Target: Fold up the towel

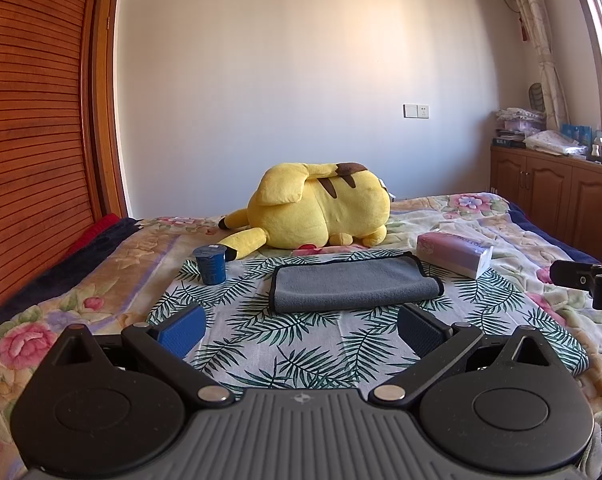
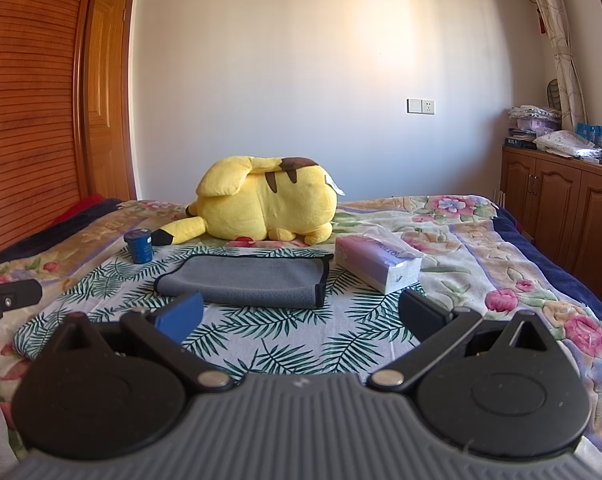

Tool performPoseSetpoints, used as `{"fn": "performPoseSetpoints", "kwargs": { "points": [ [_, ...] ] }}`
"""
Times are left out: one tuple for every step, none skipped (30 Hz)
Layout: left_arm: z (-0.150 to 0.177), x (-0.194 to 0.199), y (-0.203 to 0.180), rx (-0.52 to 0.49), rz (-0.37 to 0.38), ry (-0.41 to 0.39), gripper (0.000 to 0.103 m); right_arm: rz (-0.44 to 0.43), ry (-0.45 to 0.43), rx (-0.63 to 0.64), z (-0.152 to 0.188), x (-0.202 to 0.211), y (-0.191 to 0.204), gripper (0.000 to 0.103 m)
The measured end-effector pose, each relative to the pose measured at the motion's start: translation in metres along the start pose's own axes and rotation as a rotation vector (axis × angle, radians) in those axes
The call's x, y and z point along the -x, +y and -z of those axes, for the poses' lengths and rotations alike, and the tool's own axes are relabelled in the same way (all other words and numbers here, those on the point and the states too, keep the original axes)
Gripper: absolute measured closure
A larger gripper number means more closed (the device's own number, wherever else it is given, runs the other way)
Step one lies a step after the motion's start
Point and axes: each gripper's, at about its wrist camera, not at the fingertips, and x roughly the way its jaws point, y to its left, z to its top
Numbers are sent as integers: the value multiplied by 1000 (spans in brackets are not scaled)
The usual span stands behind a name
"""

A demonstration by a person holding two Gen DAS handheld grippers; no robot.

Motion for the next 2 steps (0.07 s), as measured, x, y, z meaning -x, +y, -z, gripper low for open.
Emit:
{"fn": "performPoseSetpoints", "kwargs": {
  "points": [
    [0,0,0,0,0,1,16,0,0,0,0,0,0,0],
    [0,0,0,0,1,2,16,0,0,0,0,0,0,0]
  ]
}}
